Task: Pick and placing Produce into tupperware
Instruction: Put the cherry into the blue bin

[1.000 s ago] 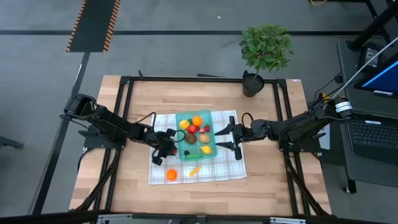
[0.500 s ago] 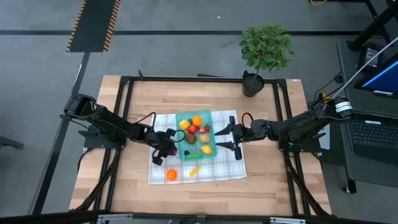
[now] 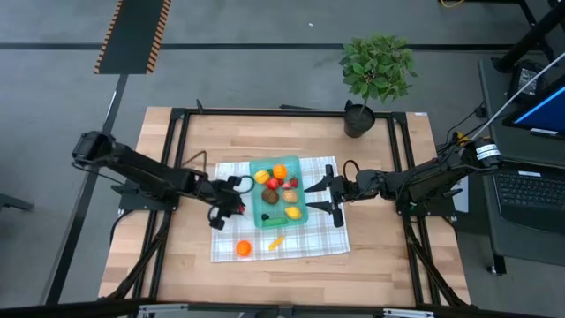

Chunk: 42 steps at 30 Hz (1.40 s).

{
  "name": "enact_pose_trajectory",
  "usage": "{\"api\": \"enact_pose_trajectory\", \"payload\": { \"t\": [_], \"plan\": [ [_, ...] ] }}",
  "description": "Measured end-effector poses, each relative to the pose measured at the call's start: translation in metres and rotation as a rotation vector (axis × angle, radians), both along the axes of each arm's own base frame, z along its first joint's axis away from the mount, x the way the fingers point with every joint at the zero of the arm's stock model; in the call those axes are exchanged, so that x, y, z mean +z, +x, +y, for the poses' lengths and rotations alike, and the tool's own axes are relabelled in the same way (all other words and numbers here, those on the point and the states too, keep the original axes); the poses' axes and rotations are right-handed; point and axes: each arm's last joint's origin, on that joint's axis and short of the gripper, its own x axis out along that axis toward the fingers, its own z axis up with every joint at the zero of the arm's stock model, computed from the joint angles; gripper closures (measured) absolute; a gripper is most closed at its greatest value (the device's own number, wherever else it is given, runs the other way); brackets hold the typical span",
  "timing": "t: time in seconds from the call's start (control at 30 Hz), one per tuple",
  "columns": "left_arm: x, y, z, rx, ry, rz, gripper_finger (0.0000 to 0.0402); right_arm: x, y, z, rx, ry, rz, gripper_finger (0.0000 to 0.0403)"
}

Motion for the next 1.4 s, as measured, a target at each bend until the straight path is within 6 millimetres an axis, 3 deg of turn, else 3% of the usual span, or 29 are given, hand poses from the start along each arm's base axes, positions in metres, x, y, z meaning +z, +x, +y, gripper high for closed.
{"api": "enact_pose_trajectory", "payload": {
  "t": [0.23, 0.43, 0.87, 1.4],
  "plan": [
    [0.028, -0.019, 0.012, 0.055, -0.023, -0.071, 0.0293, 0.0, 0.0, 0.0, 0.0, 0.0, 0.0, 0.0194],
    [0.04, -0.032, 0.026, 0.123, -0.025, -0.093, 0.0296, 0.0, 0.0, 0.0, 0.0, 0.0, 0.005, 0.0194],
    [0.047, -0.036, 0.045, 0.2, -0.071, -0.129, 0.029, -0.001, 0.0, 0.0, 0.0, -0.001, 0.008, 0.0194],
    [0.054, -0.034, 0.046, 0.145, -0.122, -0.224, 0.0296, -0.001, 0.0, 0.0, 0.0, -0.001, 0.008, 0.0194]
  ]
}}
